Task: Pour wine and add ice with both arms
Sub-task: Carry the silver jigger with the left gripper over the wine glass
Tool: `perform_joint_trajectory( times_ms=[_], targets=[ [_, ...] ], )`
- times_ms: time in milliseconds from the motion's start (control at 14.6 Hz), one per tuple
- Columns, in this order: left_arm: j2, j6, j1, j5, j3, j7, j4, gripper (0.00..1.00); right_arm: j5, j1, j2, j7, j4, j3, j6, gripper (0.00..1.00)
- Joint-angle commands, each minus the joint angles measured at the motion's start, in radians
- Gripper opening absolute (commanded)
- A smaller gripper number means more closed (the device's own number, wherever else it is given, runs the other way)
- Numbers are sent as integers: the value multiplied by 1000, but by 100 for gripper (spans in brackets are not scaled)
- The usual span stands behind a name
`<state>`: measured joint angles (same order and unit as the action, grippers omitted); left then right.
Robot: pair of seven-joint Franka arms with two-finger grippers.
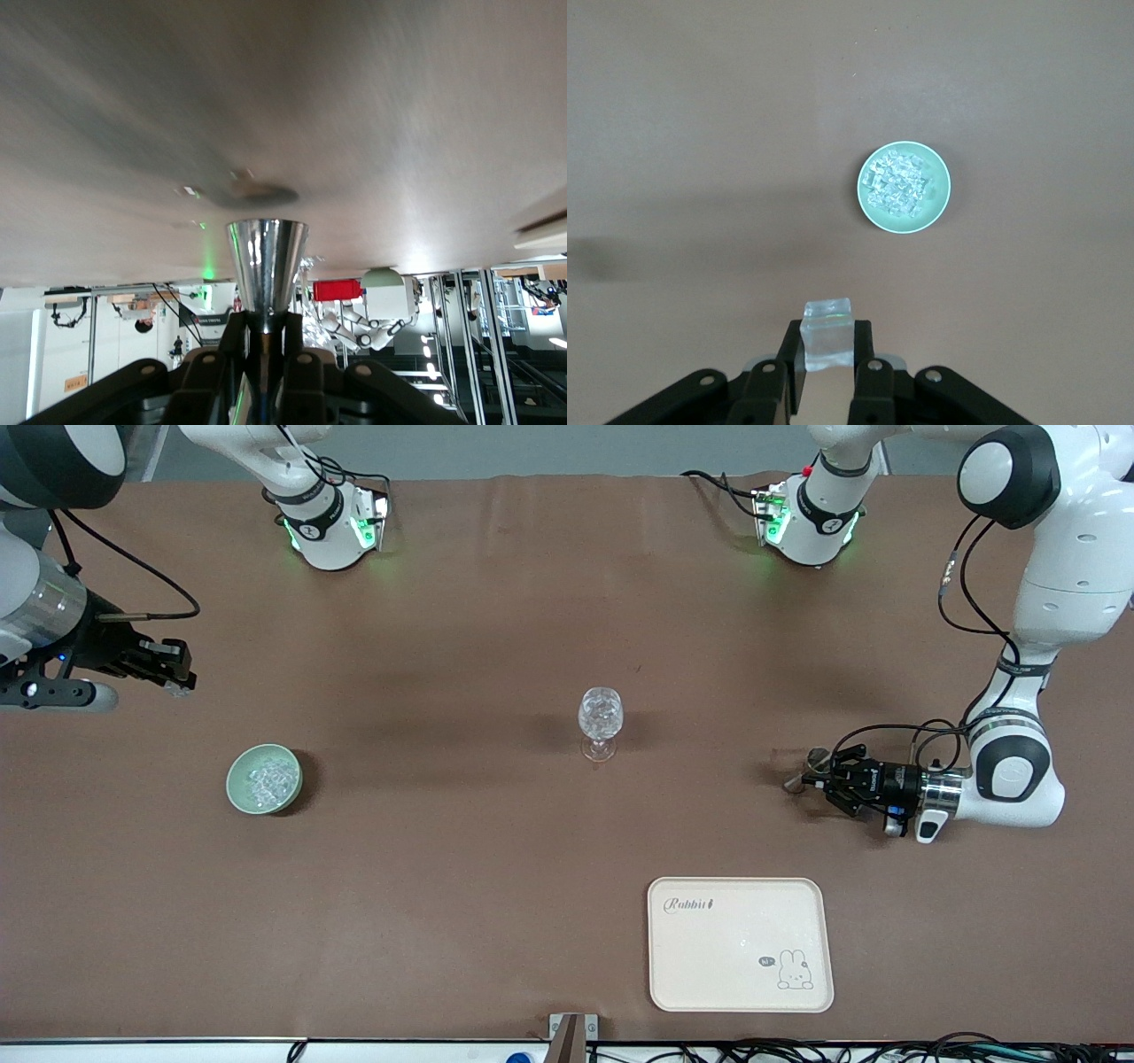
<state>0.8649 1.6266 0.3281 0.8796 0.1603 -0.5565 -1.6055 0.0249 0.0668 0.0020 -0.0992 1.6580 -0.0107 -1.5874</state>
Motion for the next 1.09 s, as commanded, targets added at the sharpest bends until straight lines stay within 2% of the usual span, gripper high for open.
perform_joint_trajectory(
  times_ms=[0, 342, 683, 1025],
  targets=[
    [-58, -1, -3, 24, 42, -71, -11, 1, -3, -7, -11, 19, -41, -5, 50, 2],
    [-173, 39, -23, 21, 136, -288, -11, 1, -2, -13, -4, 24, -156, -5, 122, 2],
    [-283, 136, -167, 21, 142, -531, -11, 1, -2, -15, 9, 58, -172, -6, 136, 2],
    [-352, 189, -268, 4, 142, -655, -30, 1, -2, -33, 9, 84, -144, -9, 161, 2]
  ],
)
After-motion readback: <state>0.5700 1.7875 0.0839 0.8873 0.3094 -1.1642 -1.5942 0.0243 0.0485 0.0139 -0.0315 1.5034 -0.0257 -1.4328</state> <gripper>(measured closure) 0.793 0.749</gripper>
